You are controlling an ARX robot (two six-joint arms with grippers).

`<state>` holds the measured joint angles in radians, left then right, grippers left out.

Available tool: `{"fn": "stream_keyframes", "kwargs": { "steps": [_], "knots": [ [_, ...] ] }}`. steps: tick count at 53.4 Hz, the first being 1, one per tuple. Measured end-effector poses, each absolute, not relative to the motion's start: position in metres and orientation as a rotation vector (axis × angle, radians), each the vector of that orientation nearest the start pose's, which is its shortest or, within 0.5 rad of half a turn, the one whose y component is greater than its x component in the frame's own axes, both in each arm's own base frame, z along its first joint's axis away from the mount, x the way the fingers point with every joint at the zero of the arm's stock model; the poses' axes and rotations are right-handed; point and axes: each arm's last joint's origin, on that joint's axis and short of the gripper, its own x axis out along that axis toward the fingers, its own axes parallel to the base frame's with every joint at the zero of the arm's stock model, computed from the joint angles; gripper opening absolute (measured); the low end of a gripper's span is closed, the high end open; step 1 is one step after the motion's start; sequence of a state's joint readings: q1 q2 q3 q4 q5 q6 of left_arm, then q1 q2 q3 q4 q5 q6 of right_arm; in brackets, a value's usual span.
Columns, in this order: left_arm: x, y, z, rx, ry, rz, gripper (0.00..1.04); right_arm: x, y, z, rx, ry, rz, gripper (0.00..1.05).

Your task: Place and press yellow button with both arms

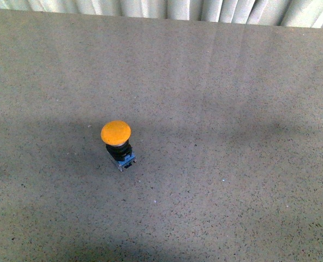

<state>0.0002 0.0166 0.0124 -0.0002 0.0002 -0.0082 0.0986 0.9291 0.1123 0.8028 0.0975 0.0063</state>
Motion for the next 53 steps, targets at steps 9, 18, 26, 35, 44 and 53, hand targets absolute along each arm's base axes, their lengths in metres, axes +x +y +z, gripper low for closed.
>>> {"fn": "stream_keyframes", "kwargs": {
  "steps": [9, 18, 26, 35, 44, 53],
  "knots": [
    [0.098, 0.0, 0.166, -0.008, 0.004, 0.001, 0.01, 0.155, 0.002, 0.169, 0.006, -0.001, 0.006, 0.01],
    [0.098, 0.0, 0.166, -0.008, 0.004, 0.0, 0.01, 0.146, 0.001, 0.163, 0.006, 0.015, 0.004, 0.01],
    [0.098, 0.0, 0.166, -0.008, 0.004, 0.0, 0.01, 0.139, 0.0, 0.168, 0.006, -0.003, 0.0, 0.01],
    [0.098, 0.0, 0.166, -0.008, 0.004, 0.0, 0.01, 0.131, 0.0, 0.171, 0.006, -0.01, 0.0, 0.01],
    [0.098, 0.0, 0.166, -0.008, 0.004, 0.0, 0.01, 0.124, 0.0, 0.172, 0.006, -0.015, 0.0, 0.01],
    [0.098, 0.0, 0.166, -0.008, 0.004, 0.0, 0.01, 0.119, 0.0, 0.173, 0.006, -0.018, 0.0, 0.01]
  ]
}}
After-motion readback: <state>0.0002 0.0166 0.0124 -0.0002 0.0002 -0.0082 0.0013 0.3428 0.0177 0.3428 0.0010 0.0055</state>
